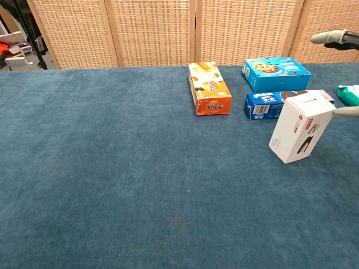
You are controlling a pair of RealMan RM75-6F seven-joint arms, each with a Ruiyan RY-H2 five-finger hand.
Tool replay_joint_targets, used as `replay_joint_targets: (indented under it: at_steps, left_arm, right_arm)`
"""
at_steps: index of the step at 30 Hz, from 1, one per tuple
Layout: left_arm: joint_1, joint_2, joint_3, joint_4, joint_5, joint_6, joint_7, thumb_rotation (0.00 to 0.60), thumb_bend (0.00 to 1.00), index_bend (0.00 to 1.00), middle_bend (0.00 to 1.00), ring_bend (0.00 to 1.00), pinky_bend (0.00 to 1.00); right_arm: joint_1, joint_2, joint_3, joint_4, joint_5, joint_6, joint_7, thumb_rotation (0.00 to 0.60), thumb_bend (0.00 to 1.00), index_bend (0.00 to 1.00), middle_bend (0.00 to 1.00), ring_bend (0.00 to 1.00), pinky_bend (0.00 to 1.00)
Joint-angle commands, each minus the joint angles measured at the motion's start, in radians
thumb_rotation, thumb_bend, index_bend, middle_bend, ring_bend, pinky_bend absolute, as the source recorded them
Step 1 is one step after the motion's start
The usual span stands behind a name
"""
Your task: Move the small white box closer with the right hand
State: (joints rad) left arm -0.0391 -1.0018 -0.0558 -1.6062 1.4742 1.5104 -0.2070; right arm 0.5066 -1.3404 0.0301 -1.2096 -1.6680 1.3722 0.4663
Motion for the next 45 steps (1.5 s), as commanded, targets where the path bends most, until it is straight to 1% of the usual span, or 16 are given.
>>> replay_joint_targets:
  at_steps: [1,2,5,7,13,19,26,28,31,33,34,37,39,41,43,45]
  left_arm:
    - [0.001,0.000,0.001,0.001,0.003,0.002,0.000,0.600,0.00,0.00,0.00,0.00,0.00]
    - [0.001,0.000,0.001,0.001,0.002,0.004,-0.001,0.600,0.00,0.00,0.00,0.00,0.00]
    - [0.003,0.001,-0.001,0.002,0.000,0.006,-0.005,0.600,0.00,0.00,0.00,0.00,0.00]
    - [0.002,0.001,-0.001,0.003,0.000,0.004,-0.006,0.600,0.00,0.00,0.00,0.00,0.00]
    - [0.002,0.002,-0.003,0.005,-0.005,0.004,-0.012,0.600,0.00,0.00,0.00,0.00,0.00]
    - [0.002,0.005,-0.004,0.009,-0.010,-0.001,-0.026,0.600,0.00,0.00,0.00,0.00,0.00]
    - [0.000,0.007,-0.004,0.011,-0.011,-0.006,-0.030,0.600,0.00,0.00,0.00,0.00,0.00]
    - [0.000,0.007,-0.005,0.011,-0.013,-0.007,-0.031,0.600,0.00,0.00,0.00,0.00,0.00]
    - [0.000,0.007,-0.005,0.011,-0.013,-0.008,-0.030,0.600,0.00,0.00,0.00,0.00,0.00]
    - [-0.001,0.007,-0.004,0.011,-0.013,-0.009,-0.029,0.600,0.00,0.00,0.00,0.00,0.00]
    - [-0.001,0.007,-0.004,0.011,-0.013,-0.009,-0.029,0.600,0.00,0.00,0.00,0.00,0.00]
    - [0.000,0.007,-0.006,0.012,-0.016,-0.009,-0.030,0.600,0.00,0.00,0.00,0.00,0.00]
    - [-0.001,0.007,-0.007,0.013,-0.020,-0.011,-0.032,0.600,0.00,0.00,0.00,0.00,0.00]
    - [-0.002,0.007,-0.007,0.015,-0.021,-0.014,-0.033,0.600,0.00,0.00,0.00,0.00,0.00]
    - [-0.002,0.007,-0.007,0.015,-0.021,-0.015,-0.033,0.600,0.00,0.00,0.00,0.00,0.00]
    - [-0.003,0.007,-0.007,0.015,-0.021,-0.016,-0.032,0.600,0.00,0.00,0.00,0.00,0.00]
  right_arm:
    - [0.038,0.221,-0.012,-0.330,-0.007,-0.146,-0.479,0.600,0.00,0.00,0.00,0.00,0.00]
    - [0.049,0.246,-0.005,-0.392,0.016,-0.188,-0.569,0.600,0.00,0.00,0.00,0.00,0.00]
    - [0.073,0.273,0.013,-0.482,0.064,-0.257,-0.718,0.600,0.00,0.00,0.00,0.00,0.00]
    - [0.094,0.282,0.029,-0.532,0.114,-0.313,-0.832,0.600,0.00,0.00,0.00,0.00,0.00]
    - [0.153,0.277,0.060,-0.627,0.291,-0.441,-1.106,0.600,0.00,0.00,0.00,0.00,0.00]
    - [0.192,0.232,0.073,-0.651,0.412,-0.455,-1.300,0.600,0.00,0.00,0.00,0.00,0.00]
    - [0.220,0.173,0.057,-0.608,0.473,-0.428,-1.482,0.600,0.00,0.00,0.00,0.00,0.00]
    - [0.226,0.153,0.050,-0.595,0.493,-0.418,-1.525,0.600,0.01,0.00,0.00,0.00,0.00]
    - [0.234,0.131,0.045,-0.577,0.507,-0.411,-1.549,0.600,0.04,0.00,0.00,0.00,0.00]
    - [0.239,0.117,0.042,-0.556,0.506,-0.407,-1.561,0.600,0.06,0.01,0.03,0.00,0.00]
    - [0.242,0.110,0.041,-0.544,0.504,-0.405,-1.564,0.600,0.07,0.03,0.06,0.00,0.00]
    - [0.248,0.085,0.037,-0.503,0.499,-0.401,-1.563,0.600,0.14,0.14,0.18,0.02,0.00]
    - [0.249,0.073,0.036,-0.484,0.497,-0.402,-1.546,0.600,0.22,0.22,0.27,0.10,0.04]
    - [0.250,0.059,0.036,-0.456,0.473,-0.400,-1.513,0.600,0.33,0.34,0.39,0.21,0.13]
    - [0.249,0.049,0.034,-0.432,0.445,-0.396,-1.474,0.600,0.42,0.42,0.45,0.27,0.18]
    - [0.248,0.041,0.030,-0.410,0.417,-0.396,-1.431,0.600,0.49,0.46,0.49,0.31,0.20]
